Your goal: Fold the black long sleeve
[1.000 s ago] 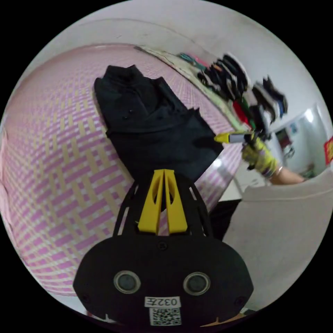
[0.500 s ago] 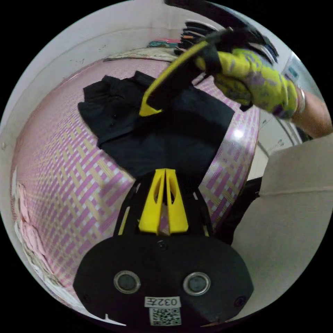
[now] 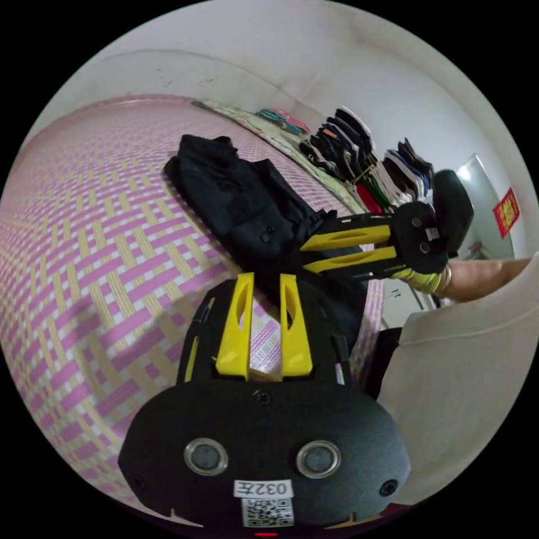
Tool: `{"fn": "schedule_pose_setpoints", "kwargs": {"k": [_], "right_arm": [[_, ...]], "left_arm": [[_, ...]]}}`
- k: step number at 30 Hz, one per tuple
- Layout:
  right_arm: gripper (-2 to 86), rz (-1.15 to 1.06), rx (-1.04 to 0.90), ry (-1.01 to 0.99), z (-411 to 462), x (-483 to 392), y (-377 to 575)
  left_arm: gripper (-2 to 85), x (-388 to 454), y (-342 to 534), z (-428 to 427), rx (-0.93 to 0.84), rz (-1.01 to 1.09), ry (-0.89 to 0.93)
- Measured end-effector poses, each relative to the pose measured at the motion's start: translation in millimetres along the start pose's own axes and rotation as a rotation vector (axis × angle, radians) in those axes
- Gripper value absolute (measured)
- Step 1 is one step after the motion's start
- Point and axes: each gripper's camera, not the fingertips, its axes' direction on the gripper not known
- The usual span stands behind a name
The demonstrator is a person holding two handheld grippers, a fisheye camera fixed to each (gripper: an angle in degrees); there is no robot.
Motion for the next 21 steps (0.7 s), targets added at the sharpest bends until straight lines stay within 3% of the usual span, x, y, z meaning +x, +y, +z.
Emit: {"fn": "schedule_pose_setpoints", "kwargs": {"k": [6, 12, 14, 17, 21], "right_arm": [[-0.5, 0.014, 0.007, -0.009, -0.3, 18.5, -15.8], [-1.0, 0.045, 0.013, -0.256, -6.3, 92.0, -28.1], [-1.0, 0.028, 0.004, -0.461, 0.0, 127.9, -29.8], [-1.0, 0.03, -0.009, -0.641, 11.9, 172.2, -28.6], [-1.0, 0.086, -0.007, -0.722, 29.3, 221.6, -22.3]], "left_arm": [[3.4, -21.1, -15.3, 7.3, -0.044, 0.183, -0.027], [-0.1, -73.1, -32.1, -3.3, -0.062, 0.235, 0.202], [-0.6, -93.9, -42.4, -7.8, -0.081, 0.256, 0.314], [-0.9, -122.6, -56.9, -5.3, -0.164, 0.245, 0.378], [-0.9, -162.5, -67.0, 1.9, -0.206, 0.123, 0.383]]}}
